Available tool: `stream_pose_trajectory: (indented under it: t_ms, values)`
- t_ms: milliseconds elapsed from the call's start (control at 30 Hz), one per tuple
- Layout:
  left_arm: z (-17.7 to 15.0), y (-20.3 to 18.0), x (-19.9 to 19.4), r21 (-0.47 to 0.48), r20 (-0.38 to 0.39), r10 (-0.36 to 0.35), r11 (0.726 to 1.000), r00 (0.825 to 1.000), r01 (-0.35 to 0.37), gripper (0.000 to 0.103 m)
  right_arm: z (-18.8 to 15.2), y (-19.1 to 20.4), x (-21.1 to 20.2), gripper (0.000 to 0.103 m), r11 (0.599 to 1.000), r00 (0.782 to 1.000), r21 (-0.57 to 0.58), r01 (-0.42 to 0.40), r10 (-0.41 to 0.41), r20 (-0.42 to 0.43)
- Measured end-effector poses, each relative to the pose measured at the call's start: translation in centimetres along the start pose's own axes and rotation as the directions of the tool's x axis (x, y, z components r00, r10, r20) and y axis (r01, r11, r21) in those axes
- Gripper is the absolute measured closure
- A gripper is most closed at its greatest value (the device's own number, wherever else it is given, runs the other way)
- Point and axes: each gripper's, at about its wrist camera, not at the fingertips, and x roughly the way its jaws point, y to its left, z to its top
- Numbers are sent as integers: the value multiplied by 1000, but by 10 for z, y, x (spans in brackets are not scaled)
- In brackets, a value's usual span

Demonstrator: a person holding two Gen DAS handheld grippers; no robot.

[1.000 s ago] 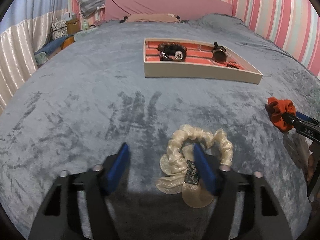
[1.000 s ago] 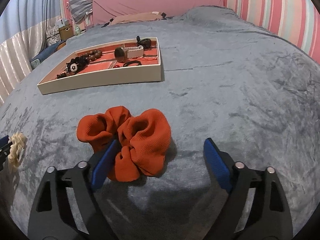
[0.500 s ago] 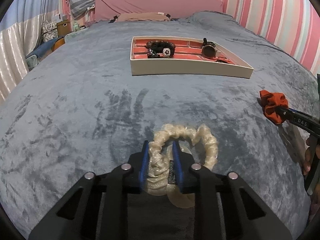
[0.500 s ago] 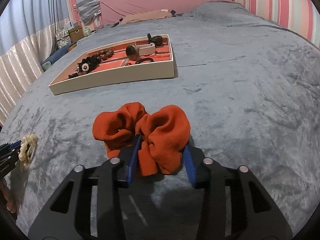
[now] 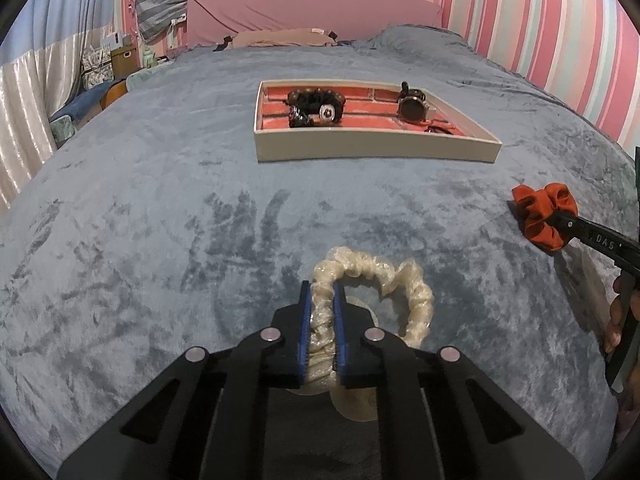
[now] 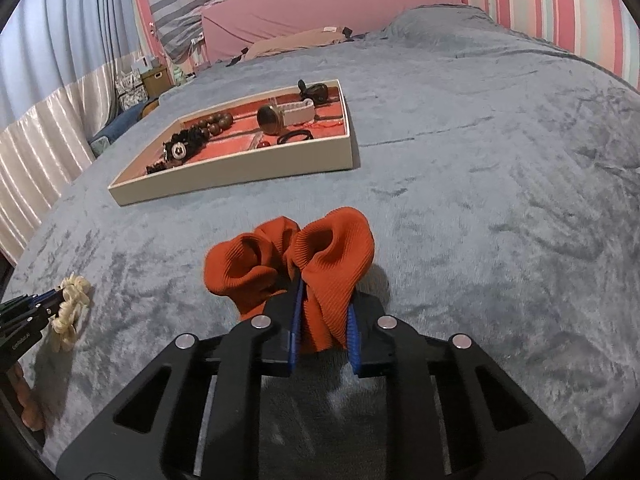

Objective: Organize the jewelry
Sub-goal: 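Carry both scrunchies into the tray and open both tools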

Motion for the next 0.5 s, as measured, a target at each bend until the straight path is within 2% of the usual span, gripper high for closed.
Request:
stream_pose_trajectory:
  t_ms: [200, 500]
  values:
    - [25, -5, -6, 20, 49, 10, 1000, 999, -11, 92, 18, 3, -2, 85, 1000, 999, 6, -19, 19, 40]
    - [86, -10, 2, 22, 121, 21, 999, 992, -24, 92, 62, 13, 0, 85, 999, 994, -4, -50, 50, 96]
